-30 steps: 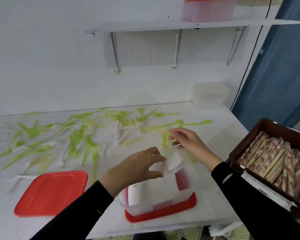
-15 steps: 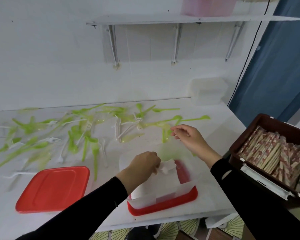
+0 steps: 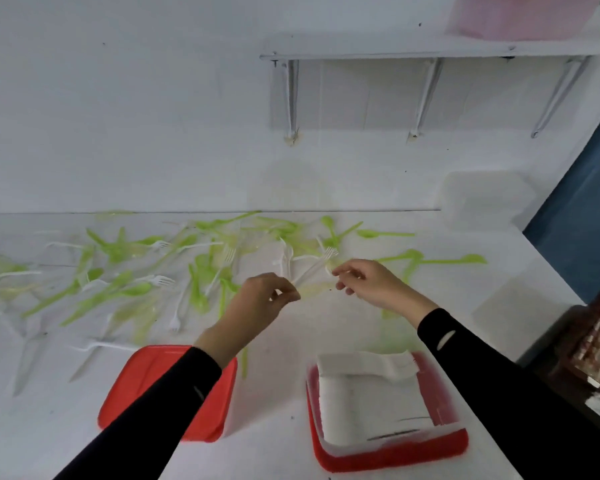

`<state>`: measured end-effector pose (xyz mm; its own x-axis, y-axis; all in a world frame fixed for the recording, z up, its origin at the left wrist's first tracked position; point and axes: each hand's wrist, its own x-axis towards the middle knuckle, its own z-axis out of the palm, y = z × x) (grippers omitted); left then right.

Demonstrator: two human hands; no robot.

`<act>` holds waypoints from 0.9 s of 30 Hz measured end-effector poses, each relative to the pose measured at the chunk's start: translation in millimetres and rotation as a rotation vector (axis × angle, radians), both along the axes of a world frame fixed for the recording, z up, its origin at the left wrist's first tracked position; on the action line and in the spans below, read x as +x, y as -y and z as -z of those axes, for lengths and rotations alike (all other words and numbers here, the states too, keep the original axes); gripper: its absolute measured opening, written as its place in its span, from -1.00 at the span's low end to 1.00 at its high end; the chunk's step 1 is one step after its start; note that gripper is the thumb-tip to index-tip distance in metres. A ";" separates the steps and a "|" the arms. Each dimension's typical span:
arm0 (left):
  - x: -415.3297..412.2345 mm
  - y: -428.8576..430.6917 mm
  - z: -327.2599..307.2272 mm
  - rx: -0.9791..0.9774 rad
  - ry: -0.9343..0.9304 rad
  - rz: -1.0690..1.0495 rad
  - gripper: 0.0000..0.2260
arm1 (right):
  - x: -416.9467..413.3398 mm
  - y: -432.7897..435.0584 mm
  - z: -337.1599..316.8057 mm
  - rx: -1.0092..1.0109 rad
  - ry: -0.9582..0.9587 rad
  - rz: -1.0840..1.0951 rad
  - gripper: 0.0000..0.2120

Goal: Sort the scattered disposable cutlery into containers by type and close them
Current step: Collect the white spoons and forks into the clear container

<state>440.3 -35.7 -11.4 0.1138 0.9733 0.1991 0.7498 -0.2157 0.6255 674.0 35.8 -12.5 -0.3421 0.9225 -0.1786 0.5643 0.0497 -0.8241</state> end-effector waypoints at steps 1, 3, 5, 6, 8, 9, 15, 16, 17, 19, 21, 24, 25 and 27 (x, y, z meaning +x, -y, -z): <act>-19.4 -6.5 3.1 -0.071 -0.004 -0.058 -0.93 | -11.5 -9.8 4.6 -0.048 0.072 -0.052 -0.87; -41.4 -14.2 17.5 -0.195 0.027 -0.149 -0.93 | -23.4 -21.3 12.0 -0.082 0.169 -0.076 -0.83; -61.0 -23.9 29.5 -0.305 0.035 -0.224 -0.93 | -44.5 -33.2 13.4 -0.033 0.130 -0.034 -0.84; -69.4 -30.7 33.1 -0.351 0.022 -0.257 -0.89 | -57.0 -40.7 13.3 -0.015 0.110 -0.016 -0.83; -76.1 -39.8 37.8 -0.420 -0.083 -0.300 -0.77 | -75.2 -51.1 17.9 -0.033 0.127 0.021 -0.83; -76.7 -43.4 38.5 -0.433 -0.169 -0.312 -0.71 | -82.1 -56.2 22.2 -0.063 0.156 0.045 -0.83; -69.8 -69.5 56.2 -0.536 -0.284 -0.292 -0.48 | -110.4 -80.6 49.2 -0.150 0.280 0.178 -0.63; -70.4 -76.0 59.9 -0.569 -0.274 -0.296 -0.40 | -113.3 -84.8 53.9 -0.110 0.324 0.200 -0.62; -70.8 -78.5 62.9 -0.596 -0.283 -0.300 -0.37 | -115.3 -85.8 57.3 -0.076 0.358 0.217 -0.64; -73.9 -87.7 65.8 -0.616 -0.308 -0.279 -0.48 | -118.3 -88.7 60.8 -0.066 0.351 0.250 -0.75; -74.9 -94.8 63.6 -0.606 -0.302 -0.219 -0.66 | -115.9 -90.2 61.2 -0.112 0.284 0.294 -0.78; -79.5 -103.0 54.4 -0.586 -0.218 -0.118 -0.84 | -101.9 -92.4 56.1 -0.176 0.115 0.376 -0.69; -82.7 -104.7 50.0 -0.580 -0.162 -0.094 -0.82 | -96.2 -92.8 53.3 -0.184 0.055 0.404 -0.66; -87.7 -111.8 43.6 -0.601 0.088 -0.054 -0.76 | -81.5 -96.2 49.3 -0.180 -0.035 0.458 -0.60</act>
<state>352.6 76.0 -55.0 0.0694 0.9220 -0.3808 0.6896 0.2315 0.6862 592.5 132.1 -61.7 0.0826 0.9350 -0.3448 0.4665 -0.3420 -0.8157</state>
